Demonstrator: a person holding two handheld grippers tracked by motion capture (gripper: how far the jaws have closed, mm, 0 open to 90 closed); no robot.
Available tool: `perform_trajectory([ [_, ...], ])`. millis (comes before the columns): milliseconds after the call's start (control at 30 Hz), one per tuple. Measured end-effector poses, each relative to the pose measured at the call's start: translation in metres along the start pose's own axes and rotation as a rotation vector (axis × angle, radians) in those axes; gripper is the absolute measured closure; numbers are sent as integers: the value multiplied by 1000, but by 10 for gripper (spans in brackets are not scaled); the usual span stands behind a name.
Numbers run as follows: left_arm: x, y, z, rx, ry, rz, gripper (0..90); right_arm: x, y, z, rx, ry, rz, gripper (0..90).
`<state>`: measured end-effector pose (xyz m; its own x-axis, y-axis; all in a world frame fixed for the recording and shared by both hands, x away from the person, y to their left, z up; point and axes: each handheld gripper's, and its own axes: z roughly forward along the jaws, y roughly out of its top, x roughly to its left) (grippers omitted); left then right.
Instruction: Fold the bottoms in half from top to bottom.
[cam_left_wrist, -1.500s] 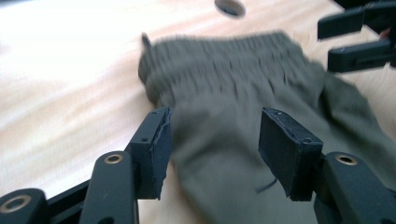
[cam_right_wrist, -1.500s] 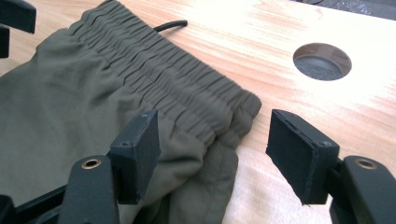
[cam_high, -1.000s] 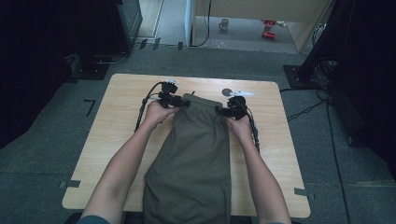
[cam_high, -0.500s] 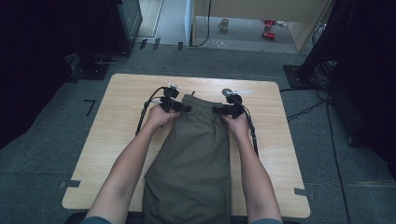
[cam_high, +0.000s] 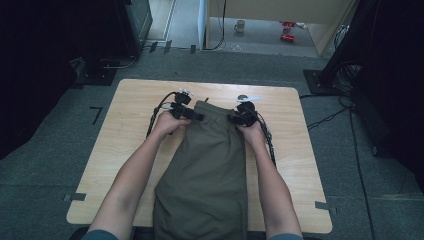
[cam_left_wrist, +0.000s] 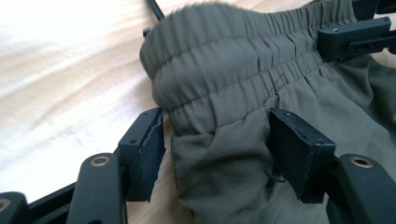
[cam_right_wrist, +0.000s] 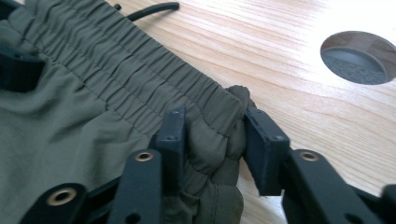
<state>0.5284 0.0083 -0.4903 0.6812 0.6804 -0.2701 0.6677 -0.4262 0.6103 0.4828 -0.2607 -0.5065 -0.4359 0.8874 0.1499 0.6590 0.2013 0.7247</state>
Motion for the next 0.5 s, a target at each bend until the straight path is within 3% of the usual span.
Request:
perform_trajectory([
  [233, 8, 3, -15, -33, -13, -29, 388, 2, 2, -2, 11, 51, 51, 698],
  [367, 13, 4, -22, -52, 18, -36, 389, -1, 2, -4, 7, 79, 89, 713],
  [433, 14, 5, -19, -40, 23, -57, 387, -1, 3, -4, 0, 83, 80, 718],
  [500, 15, 5, -15, -46, 0, -98, 392, 1, 4, -5, 4, 79, 69, 723],
])
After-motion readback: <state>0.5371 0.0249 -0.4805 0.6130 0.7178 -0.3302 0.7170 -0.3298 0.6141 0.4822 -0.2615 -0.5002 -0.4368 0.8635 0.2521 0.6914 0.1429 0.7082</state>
